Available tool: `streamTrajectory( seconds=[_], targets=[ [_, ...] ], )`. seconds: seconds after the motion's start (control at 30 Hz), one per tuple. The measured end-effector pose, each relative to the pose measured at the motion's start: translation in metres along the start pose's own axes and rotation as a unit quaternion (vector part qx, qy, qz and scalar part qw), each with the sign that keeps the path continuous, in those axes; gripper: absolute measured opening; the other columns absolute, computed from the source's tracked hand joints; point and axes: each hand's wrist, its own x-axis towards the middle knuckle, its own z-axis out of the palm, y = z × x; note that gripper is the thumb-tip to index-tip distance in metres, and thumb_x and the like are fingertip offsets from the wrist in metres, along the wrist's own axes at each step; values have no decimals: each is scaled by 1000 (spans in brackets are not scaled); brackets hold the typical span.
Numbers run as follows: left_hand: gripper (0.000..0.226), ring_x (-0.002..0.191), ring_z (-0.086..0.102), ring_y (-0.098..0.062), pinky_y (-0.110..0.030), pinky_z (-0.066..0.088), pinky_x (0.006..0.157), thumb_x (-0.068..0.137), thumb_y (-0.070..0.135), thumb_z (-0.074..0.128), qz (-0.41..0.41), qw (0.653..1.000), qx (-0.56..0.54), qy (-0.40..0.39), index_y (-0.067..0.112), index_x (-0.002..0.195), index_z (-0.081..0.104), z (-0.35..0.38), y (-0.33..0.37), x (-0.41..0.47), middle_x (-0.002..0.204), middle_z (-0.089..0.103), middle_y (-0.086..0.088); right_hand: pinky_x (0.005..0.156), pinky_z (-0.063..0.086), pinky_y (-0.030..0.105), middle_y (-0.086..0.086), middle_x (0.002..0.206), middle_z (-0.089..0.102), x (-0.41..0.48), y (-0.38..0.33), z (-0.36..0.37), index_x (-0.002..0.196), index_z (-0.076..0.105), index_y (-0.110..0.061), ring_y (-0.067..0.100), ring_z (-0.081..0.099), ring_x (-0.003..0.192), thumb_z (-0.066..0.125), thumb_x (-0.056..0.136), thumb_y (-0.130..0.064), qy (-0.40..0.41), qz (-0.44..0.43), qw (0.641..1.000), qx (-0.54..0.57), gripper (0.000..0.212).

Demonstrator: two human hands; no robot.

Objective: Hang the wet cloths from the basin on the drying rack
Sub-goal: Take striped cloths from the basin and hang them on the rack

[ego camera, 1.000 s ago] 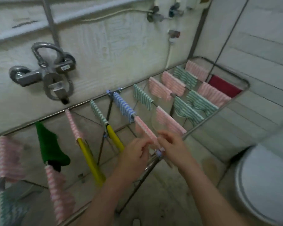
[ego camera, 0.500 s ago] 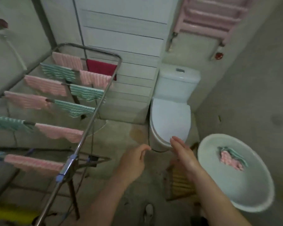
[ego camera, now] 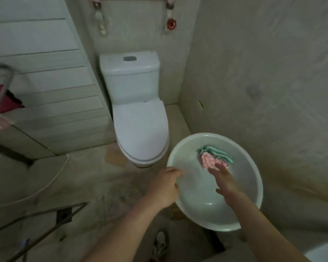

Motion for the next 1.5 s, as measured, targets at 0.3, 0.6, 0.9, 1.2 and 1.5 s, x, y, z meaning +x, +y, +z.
streamTrajectory(
  seconds=[0.3,0.6,0.9,1.2,1.5],
  targets=[
    [61,136,28,-26,-27,23,109,85,5,49,-12,985,90,-150,27,141,40,84,25,109,149,32,-7,105,33,49,31,120,54,116,15,-31,116,52,13,47,48,119,48,76,-18,116,-195,921,-317,51],
    [56,124,45,-34,-35,39,103,81,20,56,-98,984,-9,-147,28,135,43,143,24,176,140,48,-5,81,45,35,12,110,66,155,38,-35,121,52,-10,32,61,102,62,85,-19,83,-127,951,-271,38],
    [17,75,67,-12,-31,55,79,75,6,71,-226,927,-283,97,22,79,74,118,5,160,78,72,5,54,48,33,13,60,53,149,53,-38,76,67,1,19,48,50,68,87,-19,22,68,986,149,22],
    [23,56,59,4,-11,46,61,89,0,56,-163,915,-364,58,16,76,66,57,28,116,59,66,13,54,54,38,11,64,65,90,3,-40,72,62,-5,27,67,57,50,98,-25,146,-221,963,-58,35],
    [4,55,39,-10,-19,35,54,92,18,56,-25,917,-382,115,16,94,60,-28,45,43,62,44,-3,47,47,21,7,64,66,8,-57,-14,85,57,-8,14,61,53,56,94,-15,-129,-119,945,277,11]
  ],
)
